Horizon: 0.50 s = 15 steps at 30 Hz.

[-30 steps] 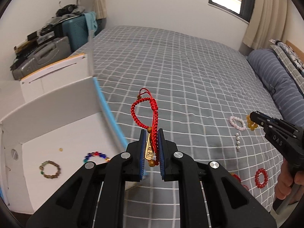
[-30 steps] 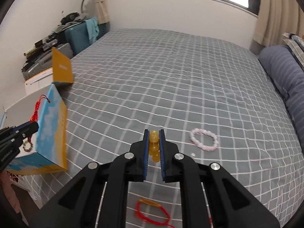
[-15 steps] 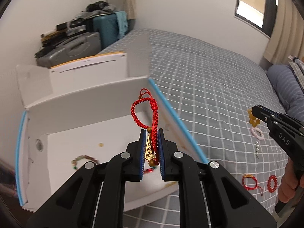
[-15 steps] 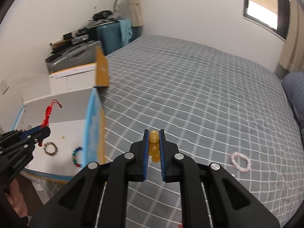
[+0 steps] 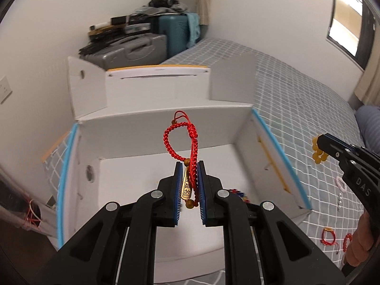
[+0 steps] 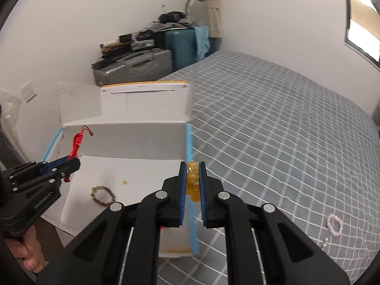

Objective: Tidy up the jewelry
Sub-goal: 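Carry both held bracelets over to the white cardboard box, then open both tools to drop the bracelets into the box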

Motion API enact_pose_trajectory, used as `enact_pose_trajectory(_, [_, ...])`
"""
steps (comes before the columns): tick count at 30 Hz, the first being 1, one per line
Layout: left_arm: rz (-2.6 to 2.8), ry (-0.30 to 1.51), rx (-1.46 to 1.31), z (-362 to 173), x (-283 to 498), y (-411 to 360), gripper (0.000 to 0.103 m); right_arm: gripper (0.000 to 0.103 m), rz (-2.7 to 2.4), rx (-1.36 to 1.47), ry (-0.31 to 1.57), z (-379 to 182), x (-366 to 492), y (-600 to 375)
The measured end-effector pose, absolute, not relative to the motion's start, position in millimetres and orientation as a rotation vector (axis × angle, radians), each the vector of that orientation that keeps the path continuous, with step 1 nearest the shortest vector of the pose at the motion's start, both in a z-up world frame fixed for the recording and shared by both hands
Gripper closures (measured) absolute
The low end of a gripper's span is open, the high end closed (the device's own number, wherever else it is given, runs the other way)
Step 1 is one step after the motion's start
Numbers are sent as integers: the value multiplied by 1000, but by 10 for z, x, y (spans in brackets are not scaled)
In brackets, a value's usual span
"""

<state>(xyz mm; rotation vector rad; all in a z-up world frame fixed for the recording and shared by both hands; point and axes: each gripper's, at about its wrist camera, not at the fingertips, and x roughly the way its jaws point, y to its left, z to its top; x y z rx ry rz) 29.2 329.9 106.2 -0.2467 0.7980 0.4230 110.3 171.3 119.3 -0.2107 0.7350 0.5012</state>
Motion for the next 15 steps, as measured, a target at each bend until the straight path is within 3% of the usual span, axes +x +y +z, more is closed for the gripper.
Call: enact_pose_trajectory(15, [496, 926, -306, 475, 248, 3596, 91, 94, 597, -298, 871, 462, 1026, 2438])
